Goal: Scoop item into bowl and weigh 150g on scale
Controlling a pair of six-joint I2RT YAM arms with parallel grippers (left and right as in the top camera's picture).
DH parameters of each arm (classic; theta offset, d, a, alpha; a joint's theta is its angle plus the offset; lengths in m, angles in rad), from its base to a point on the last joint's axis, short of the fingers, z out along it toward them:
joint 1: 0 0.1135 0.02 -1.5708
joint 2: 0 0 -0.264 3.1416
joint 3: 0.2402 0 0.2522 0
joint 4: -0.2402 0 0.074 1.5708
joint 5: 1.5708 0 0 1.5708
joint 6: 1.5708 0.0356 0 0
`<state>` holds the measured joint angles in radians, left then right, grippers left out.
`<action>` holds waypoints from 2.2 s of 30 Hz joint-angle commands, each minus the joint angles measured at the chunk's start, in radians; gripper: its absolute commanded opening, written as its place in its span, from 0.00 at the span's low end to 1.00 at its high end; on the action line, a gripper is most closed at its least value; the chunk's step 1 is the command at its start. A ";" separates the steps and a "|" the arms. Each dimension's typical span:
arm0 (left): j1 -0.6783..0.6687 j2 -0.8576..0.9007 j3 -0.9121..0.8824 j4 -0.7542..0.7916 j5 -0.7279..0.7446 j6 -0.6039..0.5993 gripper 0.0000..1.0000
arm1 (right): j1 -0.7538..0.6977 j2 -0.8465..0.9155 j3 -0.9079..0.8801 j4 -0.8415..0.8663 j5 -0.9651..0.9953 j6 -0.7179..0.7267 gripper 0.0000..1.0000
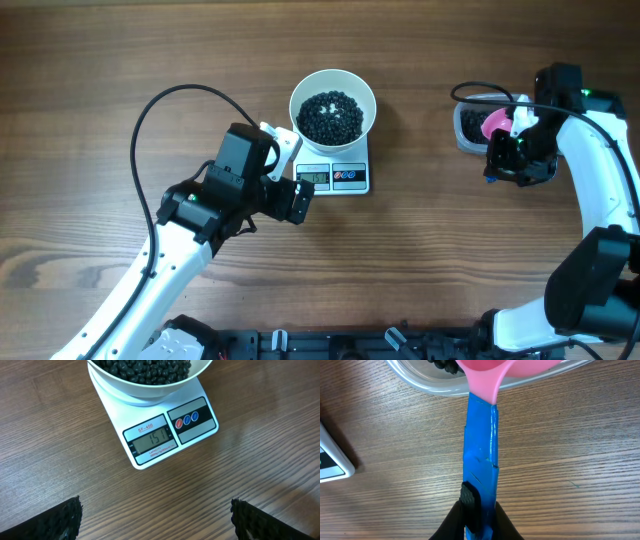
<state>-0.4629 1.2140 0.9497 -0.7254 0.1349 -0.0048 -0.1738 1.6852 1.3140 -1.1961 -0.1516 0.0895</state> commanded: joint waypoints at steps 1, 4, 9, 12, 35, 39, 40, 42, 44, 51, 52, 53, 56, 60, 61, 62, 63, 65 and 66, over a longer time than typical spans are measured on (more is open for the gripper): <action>-0.005 0.004 0.018 0.003 -0.005 -0.003 1.00 | -0.003 0.015 0.045 -0.004 0.014 0.018 0.05; -0.005 0.004 0.018 0.003 -0.005 -0.003 1.00 | -0.003 0.015 0.077 -0.022 0.014 0.018 0.05; -0.005 0.004 0.018 0.003 -0.005 -0.003 1.00 | -0.003 0.015 0.147 -0.052 -0.022 -0.018 0.04; -0.005 0.004 0.018 0.003 -0.005 -0.003 1.00 | -0.003 0.015 0.202 -0.061 -0.128 -0.094 0.04; -0.005 0.004 0.018 0.003 -0.005 -0.003 1.00 | 0.282 0.015 0.342 0.164 -0.192 -0.788 0.04; -0.005 0.004 0.018 0.003 -0.005 -0.003 1.00 | 0.302 0.015 0.341 0.164 -0.262 -0.989 0.04; -0.005 0.004 0.018 0.003 -0.005 -0.003 1.00 | 0.317 0.015 0.340 0.164 -0.266 -1.038 0.04; -0.005 0.004 0.018 0.003 -0.005 -0.003 1.00 | 0.333 0.015 0.331 0.166 -0.236 -1.067 0.04; -0.005 0.004 0.018 0.003 -0.005 -0.003 1.00 | 0.353 0.018 0.319 0.179 -0.182 -1.078 0.04; -0.005 0.004 0.018 0.003 -0.005 -0.003 1.00 | 0.432 0.026 0.311 0.293 -0.132 -1.085 0.04; -0.005 0.004 0.018 0.003 -0.005 -0.003 1.00 | 0.438 0.026 0.311 0.300 -0.128 -1.084 0.04; -0.005 0.004 0.018 0.003 -0.005 -0.003 1.00 | 0.447 0.026 0.311 0.306 -0.114 -1.085 0.04; -0.005 0.004 0.018 0.003 -0.005 -0.003 1.00 | 0.451 0.036 0.309 0.306 -0.090 -1.084 0.04; -0.005 0.004 0.018 0.003 -0.005 -0.003 1.00 | 0.452 0.076 0.309 0.330 -0.087 -1.084 0.04; -0.005 0.004 0.018 0.003 -0.005 -0.003 1.00 | 0.455 0.085 0.309 0.345 -0.085 -1.084 0.04; -0.005 0.004 0.018 0.003 -0.005 -0.003 1.00 | 0.460 0.103 0.309 0.374 -0.070 -1.084 0.04; -0.005 0.004 0.018 0.003 -0.005 -0.003 1.00 | 0.465 0.119 0.309 0.399 -0.048 -1.084 0.04; -0.005 0.004 0.018 0.003 -0.005 -0.003 1.00 | 0.477 0.149 0.309 0.441 0.014 -1.085 0.04; -0.005 0.004 0.018 0.003 -0.005 -0.003 1.00 | 0.484 0.160 0.309 0.451 0.043 -1.086 0.04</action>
<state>-0.4629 1.2140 0.9497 -0.7254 0.1352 -0.0048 0.2848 1.7882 1.6314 -0.7795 -0.2138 -0.9817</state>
